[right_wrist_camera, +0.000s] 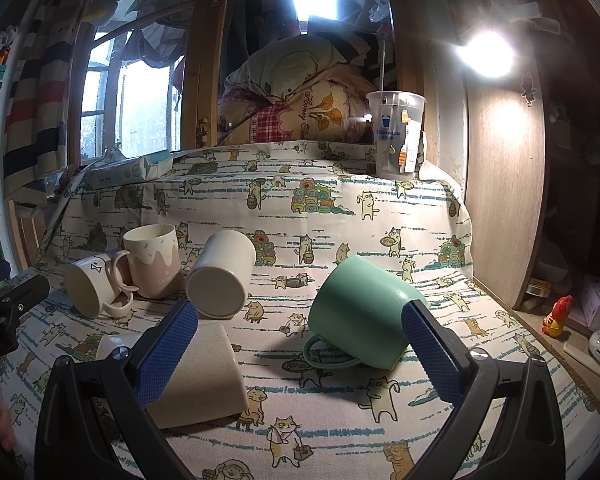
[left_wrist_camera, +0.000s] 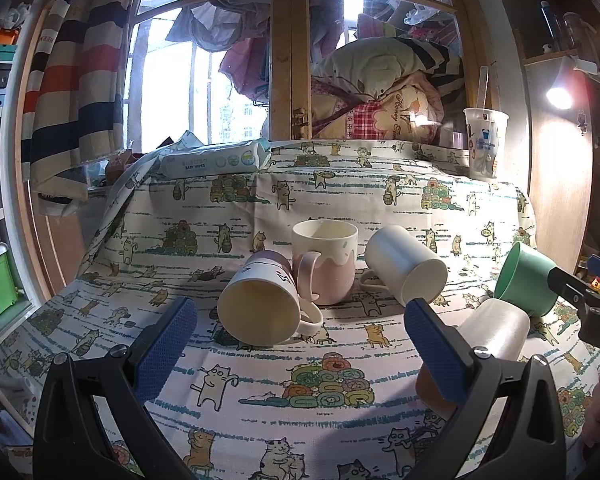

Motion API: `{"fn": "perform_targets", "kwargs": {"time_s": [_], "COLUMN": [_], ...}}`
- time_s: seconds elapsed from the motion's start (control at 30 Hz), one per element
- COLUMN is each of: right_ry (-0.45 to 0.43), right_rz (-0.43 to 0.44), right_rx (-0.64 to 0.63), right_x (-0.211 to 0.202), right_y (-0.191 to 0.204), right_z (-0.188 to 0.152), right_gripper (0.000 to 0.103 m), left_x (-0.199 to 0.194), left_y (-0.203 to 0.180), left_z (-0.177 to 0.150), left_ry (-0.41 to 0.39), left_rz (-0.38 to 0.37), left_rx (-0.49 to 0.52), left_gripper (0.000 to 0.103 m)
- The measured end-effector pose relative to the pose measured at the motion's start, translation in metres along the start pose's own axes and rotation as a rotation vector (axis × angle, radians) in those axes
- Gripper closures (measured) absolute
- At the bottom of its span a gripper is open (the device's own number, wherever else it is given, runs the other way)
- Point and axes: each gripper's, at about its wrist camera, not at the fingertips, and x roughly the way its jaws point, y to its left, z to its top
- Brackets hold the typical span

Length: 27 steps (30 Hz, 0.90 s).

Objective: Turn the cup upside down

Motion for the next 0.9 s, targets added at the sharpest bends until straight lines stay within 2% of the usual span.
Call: {"fn": "perform_targets", "kwargs": {"time_s": [0.9], "right_ry": [0.001], "right_rz": [0.0], "right_rx": [0.0], "right_x": [0.0002], "right_y": [0.0001], "right_z": [-0.0001], "right_gripper": [0.0], "left_x": [0.0005], "left_y": [-0.001], "left_z": [-0.0001], "left_ry": [0.001], "left_rz": [-0.006], "left_rx": [0.001], "left_gripper": [0.0]}}
